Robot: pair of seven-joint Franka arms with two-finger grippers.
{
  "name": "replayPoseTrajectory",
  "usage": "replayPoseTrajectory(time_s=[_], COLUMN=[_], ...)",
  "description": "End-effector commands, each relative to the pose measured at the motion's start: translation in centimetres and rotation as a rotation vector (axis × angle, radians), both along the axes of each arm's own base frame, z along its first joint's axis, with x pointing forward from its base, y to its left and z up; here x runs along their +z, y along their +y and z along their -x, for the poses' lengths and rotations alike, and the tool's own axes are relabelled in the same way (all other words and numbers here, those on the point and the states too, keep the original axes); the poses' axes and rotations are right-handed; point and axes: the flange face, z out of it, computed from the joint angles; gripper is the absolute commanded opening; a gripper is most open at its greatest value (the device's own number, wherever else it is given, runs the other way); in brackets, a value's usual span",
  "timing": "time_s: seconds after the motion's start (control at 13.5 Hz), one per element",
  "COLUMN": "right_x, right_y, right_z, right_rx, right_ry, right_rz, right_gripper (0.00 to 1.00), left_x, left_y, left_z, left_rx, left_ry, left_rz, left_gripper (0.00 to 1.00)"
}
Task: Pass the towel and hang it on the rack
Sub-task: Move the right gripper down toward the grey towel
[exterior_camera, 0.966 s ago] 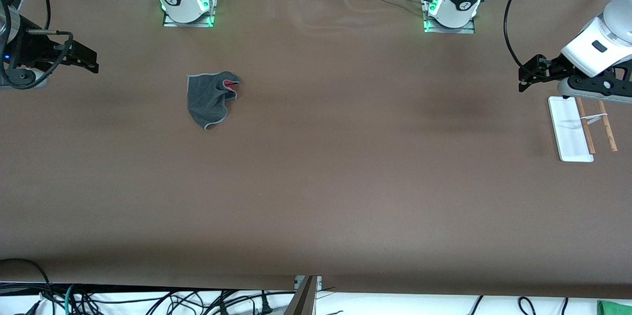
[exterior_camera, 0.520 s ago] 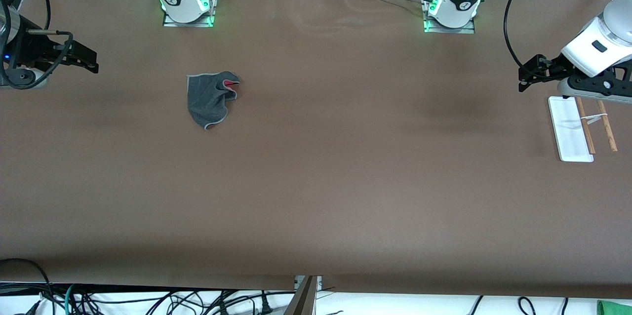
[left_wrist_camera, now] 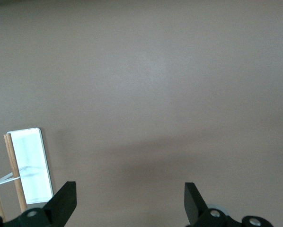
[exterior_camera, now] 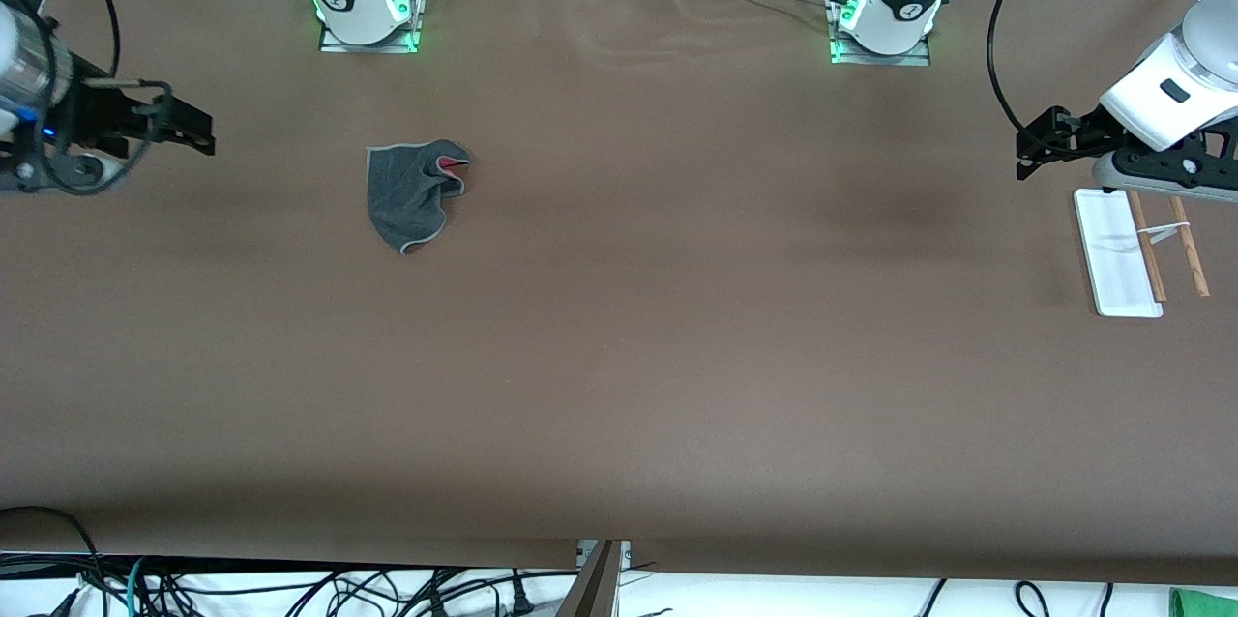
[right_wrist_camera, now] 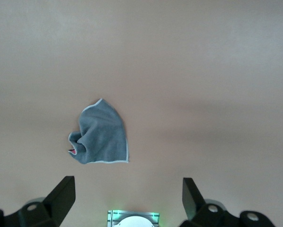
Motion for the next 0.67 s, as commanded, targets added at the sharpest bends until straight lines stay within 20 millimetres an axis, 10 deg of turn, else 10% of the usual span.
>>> replayPoseTrajectory(time_s=[0.0,0.59], right_x=[-3.1,-19.1], right_y=[2.6,5.9], right_z=[-0.3,-4.7], right_rx=[0.042,0.088], right_ry=[0.031,0.111], right_rz=[-0.008,-0.035], right_gripper=[1.00,1.00], left_x=[0.5,0.5], left_y=[0.0,0.2], left_z=[-0.4,-0.4], left_rx=[0.000,0.002], left_ry=[0.007,0.007], left_rz=[0.013,0.013], left_gripper=[1.00,1.00])
